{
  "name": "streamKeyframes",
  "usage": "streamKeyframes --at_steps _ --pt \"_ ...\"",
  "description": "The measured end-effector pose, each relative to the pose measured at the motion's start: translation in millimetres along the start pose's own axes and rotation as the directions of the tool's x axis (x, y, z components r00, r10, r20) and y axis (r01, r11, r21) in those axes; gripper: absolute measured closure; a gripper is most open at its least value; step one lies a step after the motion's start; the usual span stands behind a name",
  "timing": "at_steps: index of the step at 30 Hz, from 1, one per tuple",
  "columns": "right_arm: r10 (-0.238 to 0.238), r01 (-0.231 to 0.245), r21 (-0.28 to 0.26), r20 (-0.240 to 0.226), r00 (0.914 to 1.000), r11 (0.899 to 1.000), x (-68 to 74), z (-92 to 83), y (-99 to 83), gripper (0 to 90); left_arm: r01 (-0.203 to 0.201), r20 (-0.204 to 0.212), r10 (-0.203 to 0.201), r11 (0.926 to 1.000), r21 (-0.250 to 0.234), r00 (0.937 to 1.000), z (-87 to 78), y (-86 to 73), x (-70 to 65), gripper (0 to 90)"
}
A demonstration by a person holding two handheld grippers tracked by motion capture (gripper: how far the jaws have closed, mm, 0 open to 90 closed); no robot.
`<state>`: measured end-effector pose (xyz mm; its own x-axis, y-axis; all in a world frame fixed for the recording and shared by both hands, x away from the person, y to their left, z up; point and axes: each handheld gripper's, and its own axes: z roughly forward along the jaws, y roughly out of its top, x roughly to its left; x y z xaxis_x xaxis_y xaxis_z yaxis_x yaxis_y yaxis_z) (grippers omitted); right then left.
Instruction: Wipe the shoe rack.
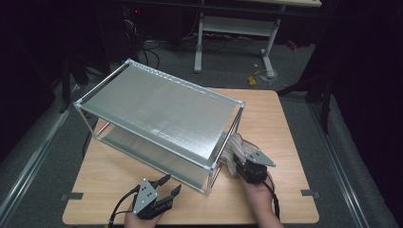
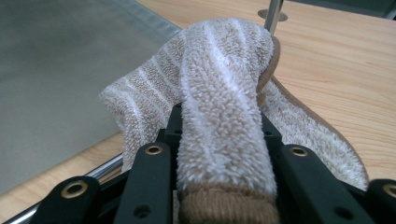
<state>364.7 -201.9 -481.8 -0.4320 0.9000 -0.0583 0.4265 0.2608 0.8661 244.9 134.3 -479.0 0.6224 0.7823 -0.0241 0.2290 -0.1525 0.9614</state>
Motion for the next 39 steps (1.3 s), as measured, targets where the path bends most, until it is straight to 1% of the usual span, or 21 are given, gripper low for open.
streamKeyframes --at_steps 4,9,12,16,21,24,26,31,36,39 --pt "0.006 -0.006 -0.013 0.007 1.0000 1.000 -0.4 -8.6 -3.3 68.2 0.000 0.005 0.000 1.0000 0.007 1.0000 0.7 -0.3 0.2 48.2" --pt "-0.005 0.005 -0.022 0.010 0.9999 1.000 0.2 -19.2 -8.1 68.6 -0.005 0.007 0.005 0.9999 0.010 1.0000 1.8 -0.4 -0.1 48.1" --pt "0.005 -0.005 -0.028 0.010 0.9999 1.000 -0.5 -25.1 -9.7 68.7 -0.004 0.010 0.003 0.9999 0.013 0.9999 2.3 -0.6 -1.1 48.1" --pt "0.031 -0.030 -0.045 0.014 0.9994 0.999 -1.0 -31.0 -11.8 69.1 -0.005 0.011 0.005 0.9999 0.013 0.9999 2.5 -0.5 -1.5 48.1" --pt "0.044 -0.043 -0.065 0.017 0.9989 0.997 -0.4 -36.1 -20.8 69.0 -0.004 0.013 0.003 0.9999 0.014 0.9999 3.1 -0.9 -2.3 48.1" --pt "0.044 -0.043 -0.070 0.011 0.9990 0.997 -0.2 -38.4 -23.3 69.1 -0.002 0.014 0.002 0.9999 0.013 0.9999 3.1 -0.6 -2.6 48.0" --pt "0.045 -0.045 -0.073 0.006 0.9990 0.996 0.1 -40.9 -23.8 69.2 -0.009 0.010 0.009 0.9999 0.013 0.9999 2.1 -0.2 -2.5 47.9" --pt "0.032 -0.032 -0.105 -0.001 0.9995 0.994 2.0 -50.2 -21.9 69.1 -0.004 0.001 0.004 1.0000 0.009 1.0000 0.7 0.3 -0.1 47.6" --pt "0.025 -0.025 -0.157 0.000 0.9997 0.987 3.8 -62.9 -16.7 68.9 -0.008 -0.012 0.008 0.9999 0.011 0.9999 -0.7 0.4 2.7 47.2" --pt "0.025 -0.024 -0.183 0.003 0.9997 0.983 4.2 -68.5 -14.5 68.9 -0.002 -0.014 0.003 0.9999 0.011 0.9999 -0.7 0.3 4.1 46.0"
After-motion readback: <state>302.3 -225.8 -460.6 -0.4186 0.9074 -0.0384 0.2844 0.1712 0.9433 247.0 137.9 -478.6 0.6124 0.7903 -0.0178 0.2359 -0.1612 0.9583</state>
